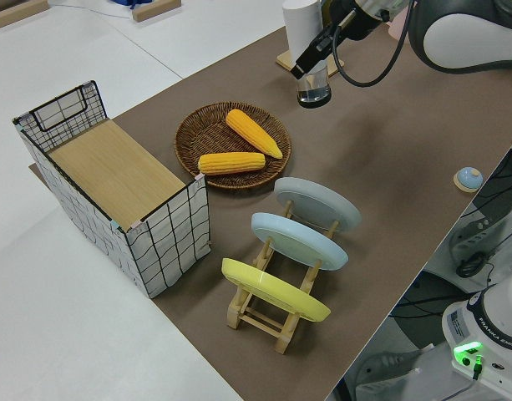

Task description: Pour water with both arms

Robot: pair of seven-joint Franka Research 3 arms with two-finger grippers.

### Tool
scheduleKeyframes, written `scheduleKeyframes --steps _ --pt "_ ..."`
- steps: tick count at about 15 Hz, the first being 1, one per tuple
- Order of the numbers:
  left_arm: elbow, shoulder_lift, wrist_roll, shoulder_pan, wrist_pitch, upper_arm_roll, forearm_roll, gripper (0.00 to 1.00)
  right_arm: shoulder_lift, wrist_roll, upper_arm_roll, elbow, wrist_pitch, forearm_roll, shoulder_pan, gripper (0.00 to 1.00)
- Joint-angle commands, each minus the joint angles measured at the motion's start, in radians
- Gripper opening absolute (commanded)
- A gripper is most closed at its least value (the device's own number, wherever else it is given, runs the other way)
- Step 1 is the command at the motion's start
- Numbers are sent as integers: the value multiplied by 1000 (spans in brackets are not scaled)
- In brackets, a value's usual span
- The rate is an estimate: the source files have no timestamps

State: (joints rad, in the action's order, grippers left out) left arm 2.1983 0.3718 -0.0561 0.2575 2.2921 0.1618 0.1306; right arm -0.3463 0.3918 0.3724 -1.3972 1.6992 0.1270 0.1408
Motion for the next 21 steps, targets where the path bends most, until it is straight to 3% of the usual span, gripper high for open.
scheduleKeyframes --steps 1,5,8,14,21 --pt "121 94 25 -38 58 -1 -8 0 -2 243 109 -42 158 17 -1 0" --pt "224 143 25 -58 110 1 17 0 -34 315 147 -40 221 17 17 0" --pt "273 168 25 -80 116 1 30 0 -97 444 213 -42 347 -12 37 0" --pt "307 174 25 -84 116 2 54 0 -226 564 218 -42 494 -115 128 0" --pt "328 174 25 -101 116 1 54 0 -322 648 223 -40 608 -197 201 6"
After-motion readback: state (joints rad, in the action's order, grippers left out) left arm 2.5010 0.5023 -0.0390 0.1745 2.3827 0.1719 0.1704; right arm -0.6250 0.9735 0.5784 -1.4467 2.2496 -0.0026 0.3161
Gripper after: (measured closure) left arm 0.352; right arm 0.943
